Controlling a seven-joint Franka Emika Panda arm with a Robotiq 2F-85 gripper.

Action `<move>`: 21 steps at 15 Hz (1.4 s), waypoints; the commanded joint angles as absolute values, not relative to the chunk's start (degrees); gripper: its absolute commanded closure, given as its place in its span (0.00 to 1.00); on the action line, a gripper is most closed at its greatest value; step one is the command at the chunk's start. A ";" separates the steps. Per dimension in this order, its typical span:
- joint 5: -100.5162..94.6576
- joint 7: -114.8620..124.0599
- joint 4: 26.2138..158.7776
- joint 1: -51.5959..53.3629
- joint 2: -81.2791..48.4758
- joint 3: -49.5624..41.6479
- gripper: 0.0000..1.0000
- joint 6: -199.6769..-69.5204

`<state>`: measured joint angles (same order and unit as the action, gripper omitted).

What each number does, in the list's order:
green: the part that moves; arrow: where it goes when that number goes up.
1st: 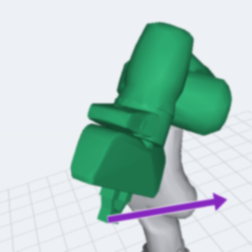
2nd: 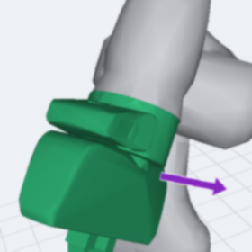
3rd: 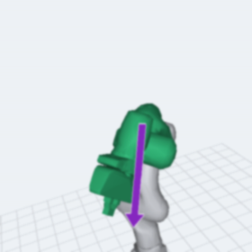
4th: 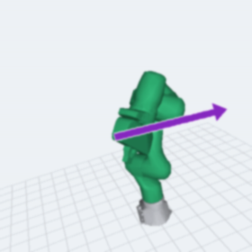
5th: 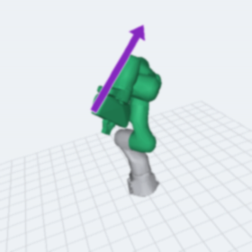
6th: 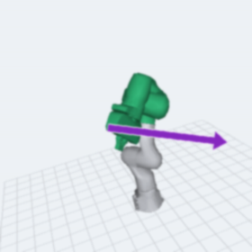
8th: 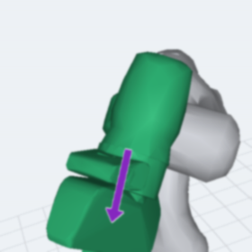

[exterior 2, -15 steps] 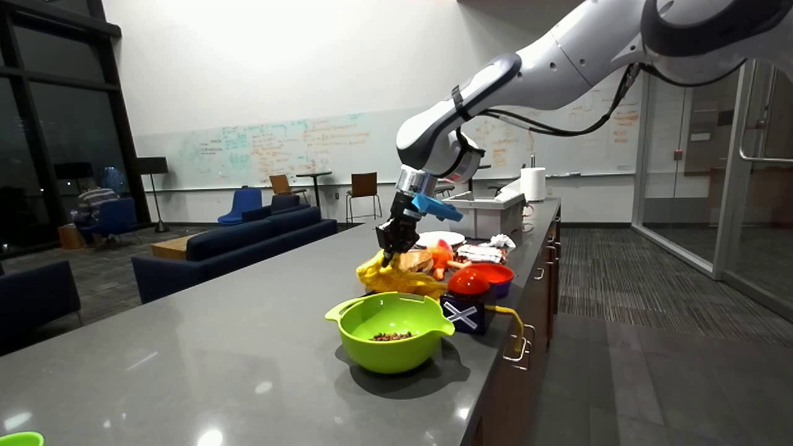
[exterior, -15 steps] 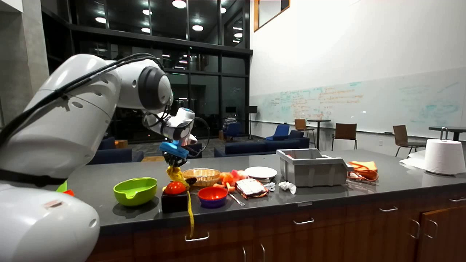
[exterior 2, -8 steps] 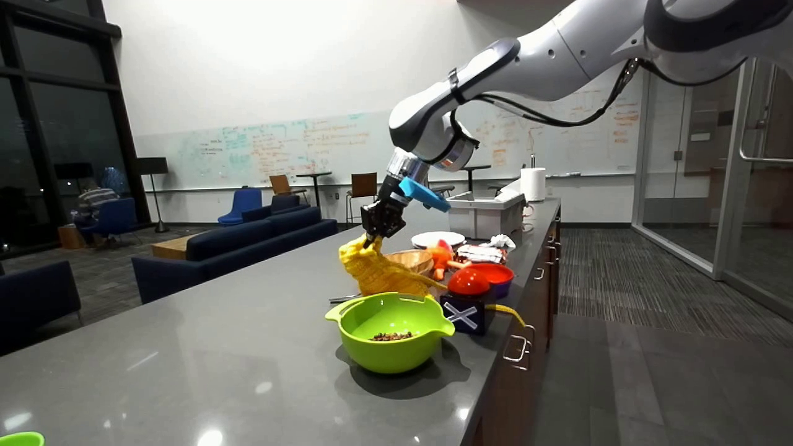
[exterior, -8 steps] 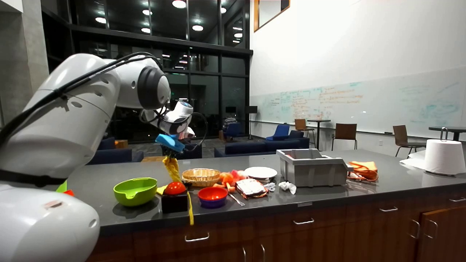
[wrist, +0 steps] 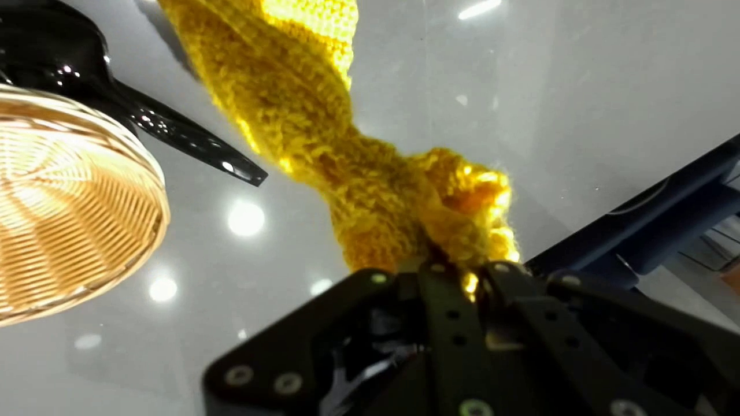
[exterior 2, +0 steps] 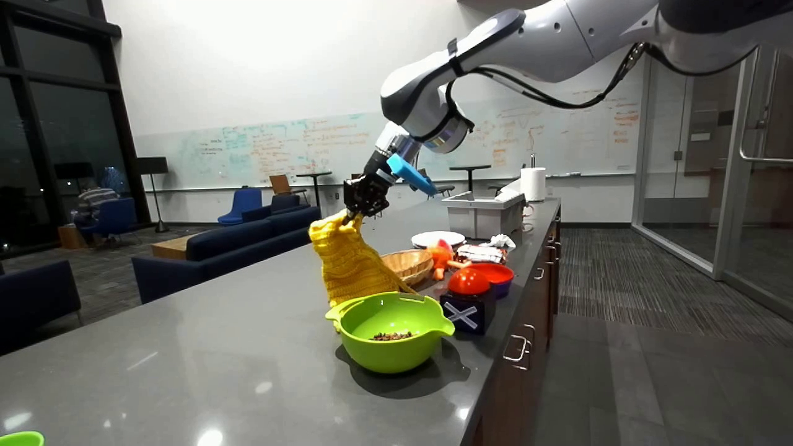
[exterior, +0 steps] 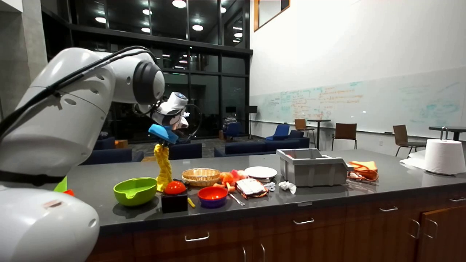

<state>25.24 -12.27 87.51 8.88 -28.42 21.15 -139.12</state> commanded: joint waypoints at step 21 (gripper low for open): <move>40.43 -36.47 91.00 6.89 -24.97 30.67 0.98 -125.27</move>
<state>38.36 -34.00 89.23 5.83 -28.07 31.59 -128.81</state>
